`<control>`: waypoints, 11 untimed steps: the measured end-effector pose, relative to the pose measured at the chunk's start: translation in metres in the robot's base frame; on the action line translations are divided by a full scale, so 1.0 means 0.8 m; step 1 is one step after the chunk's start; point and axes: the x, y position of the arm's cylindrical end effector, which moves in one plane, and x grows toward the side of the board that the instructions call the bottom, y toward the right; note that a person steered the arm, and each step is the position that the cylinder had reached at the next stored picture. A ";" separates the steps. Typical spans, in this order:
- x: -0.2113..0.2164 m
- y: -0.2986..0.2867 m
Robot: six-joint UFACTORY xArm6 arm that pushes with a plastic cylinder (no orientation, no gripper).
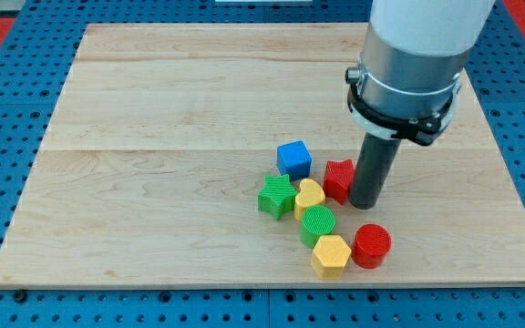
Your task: Slide the yellow hexagon to the bottom center
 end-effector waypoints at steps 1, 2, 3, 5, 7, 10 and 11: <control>0.002 0.021; 0.010 0.113; 0.083 0.153; 0.122 0.083; 0.095 -0.053; 0.057 -0.057; 0.046 -0.054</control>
